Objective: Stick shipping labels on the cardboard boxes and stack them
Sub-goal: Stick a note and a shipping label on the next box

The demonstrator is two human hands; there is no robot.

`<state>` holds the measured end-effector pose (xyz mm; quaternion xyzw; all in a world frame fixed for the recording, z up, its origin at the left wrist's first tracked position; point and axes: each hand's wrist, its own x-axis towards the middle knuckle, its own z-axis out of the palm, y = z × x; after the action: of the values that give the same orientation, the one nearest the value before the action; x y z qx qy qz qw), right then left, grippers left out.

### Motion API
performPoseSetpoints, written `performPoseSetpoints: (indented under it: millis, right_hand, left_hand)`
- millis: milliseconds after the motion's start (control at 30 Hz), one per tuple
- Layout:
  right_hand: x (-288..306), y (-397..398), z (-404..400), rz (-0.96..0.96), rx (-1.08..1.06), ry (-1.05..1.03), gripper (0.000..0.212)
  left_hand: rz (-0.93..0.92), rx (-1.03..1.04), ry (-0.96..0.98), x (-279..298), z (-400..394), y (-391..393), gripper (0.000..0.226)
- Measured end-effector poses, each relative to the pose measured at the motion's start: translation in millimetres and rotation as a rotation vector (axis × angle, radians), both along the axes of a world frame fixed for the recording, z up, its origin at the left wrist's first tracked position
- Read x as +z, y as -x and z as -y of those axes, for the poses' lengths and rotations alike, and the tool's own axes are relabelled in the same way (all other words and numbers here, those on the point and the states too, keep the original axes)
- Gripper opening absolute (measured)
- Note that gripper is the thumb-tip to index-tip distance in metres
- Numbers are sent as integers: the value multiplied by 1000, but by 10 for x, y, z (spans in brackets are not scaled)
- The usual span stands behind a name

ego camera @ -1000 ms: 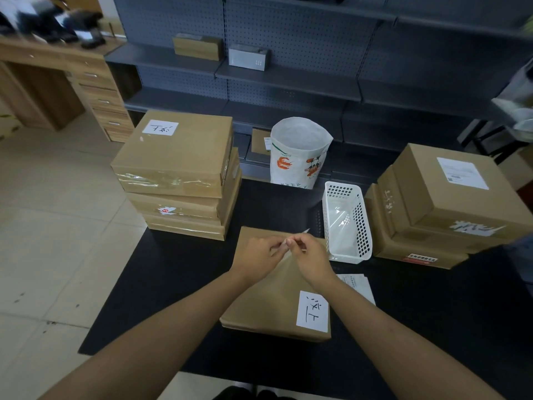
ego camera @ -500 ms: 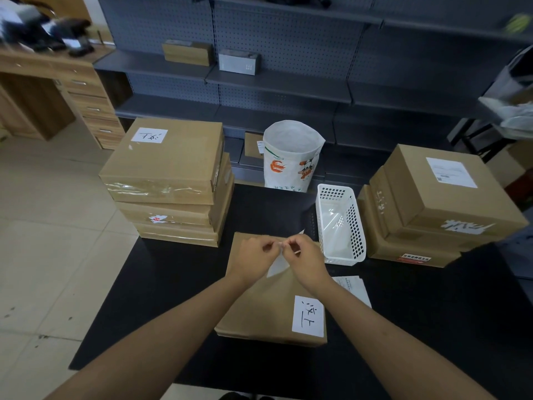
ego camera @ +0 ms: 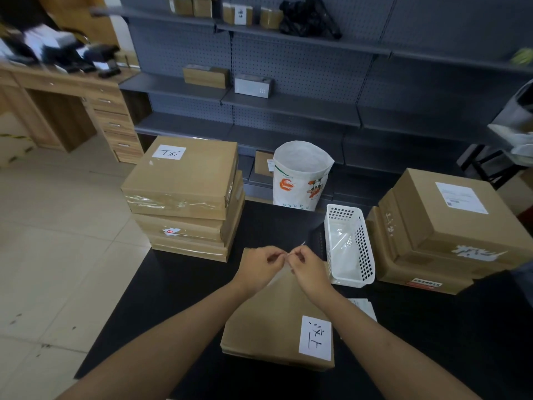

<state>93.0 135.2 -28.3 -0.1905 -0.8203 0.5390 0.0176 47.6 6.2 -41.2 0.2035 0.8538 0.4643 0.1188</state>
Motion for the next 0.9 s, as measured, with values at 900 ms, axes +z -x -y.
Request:
performPoseSetpoints:
  millis: [900]
  right_hand:
    - [-76, -207, -822, 10, -1028, 782, 29]
  left_hand:
    - [451, 554, -201, -217, 195, 214, 18]
